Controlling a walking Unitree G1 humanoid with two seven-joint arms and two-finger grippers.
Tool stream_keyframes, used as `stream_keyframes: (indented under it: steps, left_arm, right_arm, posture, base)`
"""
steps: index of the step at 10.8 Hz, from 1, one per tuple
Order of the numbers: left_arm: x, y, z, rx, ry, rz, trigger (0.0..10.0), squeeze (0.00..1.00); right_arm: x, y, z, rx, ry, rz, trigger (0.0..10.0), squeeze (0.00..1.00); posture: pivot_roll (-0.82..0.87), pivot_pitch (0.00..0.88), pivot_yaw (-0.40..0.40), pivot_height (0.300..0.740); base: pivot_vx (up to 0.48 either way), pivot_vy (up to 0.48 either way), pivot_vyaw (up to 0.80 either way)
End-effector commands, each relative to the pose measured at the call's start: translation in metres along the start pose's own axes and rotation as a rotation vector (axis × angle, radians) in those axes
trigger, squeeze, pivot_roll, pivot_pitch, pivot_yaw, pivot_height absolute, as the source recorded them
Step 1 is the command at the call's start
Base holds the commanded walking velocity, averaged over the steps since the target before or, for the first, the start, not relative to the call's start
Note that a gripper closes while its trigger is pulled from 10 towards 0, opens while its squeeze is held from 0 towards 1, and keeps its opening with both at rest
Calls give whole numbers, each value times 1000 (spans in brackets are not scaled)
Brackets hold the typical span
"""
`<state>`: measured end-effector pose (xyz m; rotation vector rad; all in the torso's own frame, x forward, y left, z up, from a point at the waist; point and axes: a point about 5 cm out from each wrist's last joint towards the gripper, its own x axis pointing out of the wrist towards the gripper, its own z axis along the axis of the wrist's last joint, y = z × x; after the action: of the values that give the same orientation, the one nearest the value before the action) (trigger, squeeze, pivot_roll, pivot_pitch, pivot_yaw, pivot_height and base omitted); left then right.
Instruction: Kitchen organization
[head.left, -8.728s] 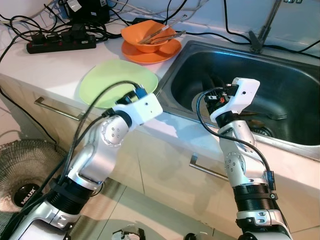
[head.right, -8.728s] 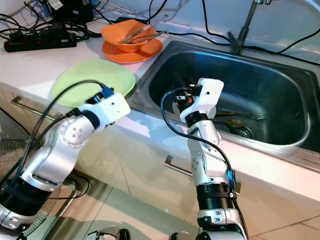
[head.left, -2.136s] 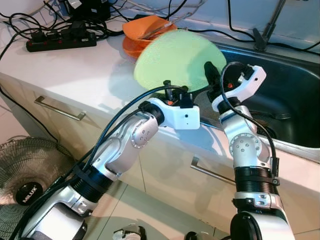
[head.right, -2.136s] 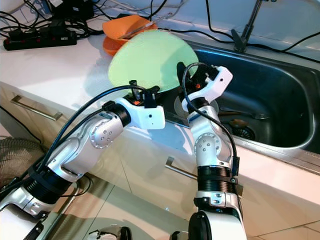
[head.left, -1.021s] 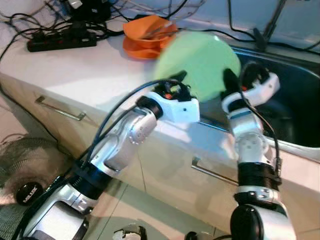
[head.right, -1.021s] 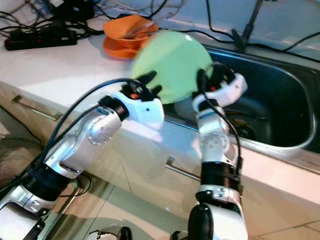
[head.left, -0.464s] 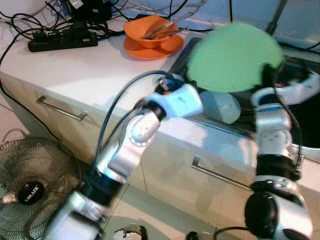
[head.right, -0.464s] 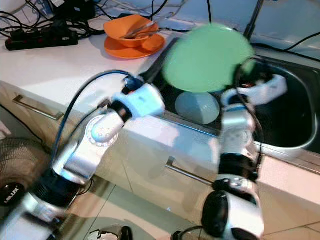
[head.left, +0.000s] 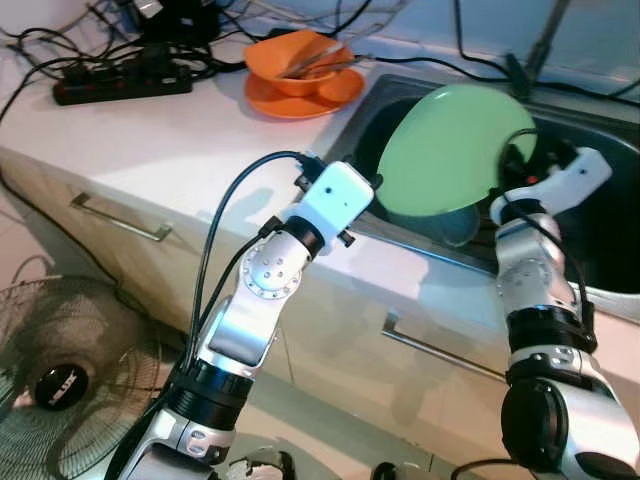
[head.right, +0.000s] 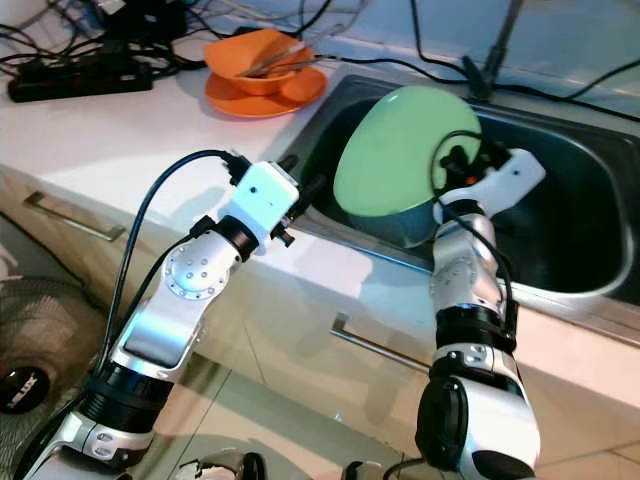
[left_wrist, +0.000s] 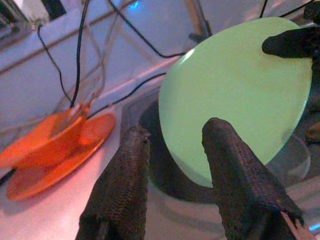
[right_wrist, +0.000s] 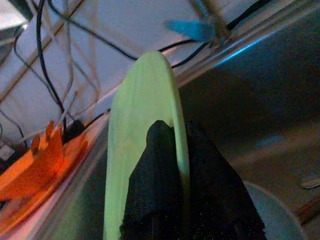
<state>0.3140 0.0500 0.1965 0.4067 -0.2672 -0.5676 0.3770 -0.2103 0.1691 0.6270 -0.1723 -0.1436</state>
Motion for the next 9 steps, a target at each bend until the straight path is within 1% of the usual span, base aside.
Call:
stream_keyframes:
  steps: [1, 2, 3, 4, 5, 8, 9]
  left_arm:
    - [-3, -1, -4, -23, 26, -17, 10000, 0]
    - [-4, -4, -6, -33, 41, -36, 10000, 0]
    - [-5, -8, -8, -66, 56, -53, 10000, 0]
    - [-5, -10, -10, -91, 64, -55, 10000, 0]
    - [-7, -12, -13, -126, 80, -50, 10000, 0]
    - [-11, -13, -26, -248, 142, -25, 10000, 0]
    - [-12, -15, -28, -277, 159, -22, 10000, 0]
  right_arm:
    - [8, 6, 9, -41, -29, 28, 10000, 0]
    - [9, 6, 0, -68, 15, 24, 10000, 0]
    - [9, 5, -9, -90, 52, 17, 10000, 0]
    - [8, 5, -14, -90, 72, 16, 10000, 0]
    - [9, 6, -18, -123, 94, 16, 10000, 0]
    - [13, 3, -19, -180, 137, -14, 10000, 0]
    - [14, 2, -19, -185, 144, -28, 10000, 0]
  posture:
    - [78, 65, 29, 740]
    - [81, 65, 29, 740]
    - [83, 66, 31, 740]
    - [85, 66, 31, 740]
    - [87, 67, 32, 740]
    - [87, 72, 27, 740]
    - [89, 73, 25, 740]
  base:
    - [0, 0, 0]
    - [0, 0, 0]
    - [0, 0, 0]
    - [0, 0, 0]
    - [0, 0, 0]
    - [0, 0, 0]
    - [0, 0, 0]
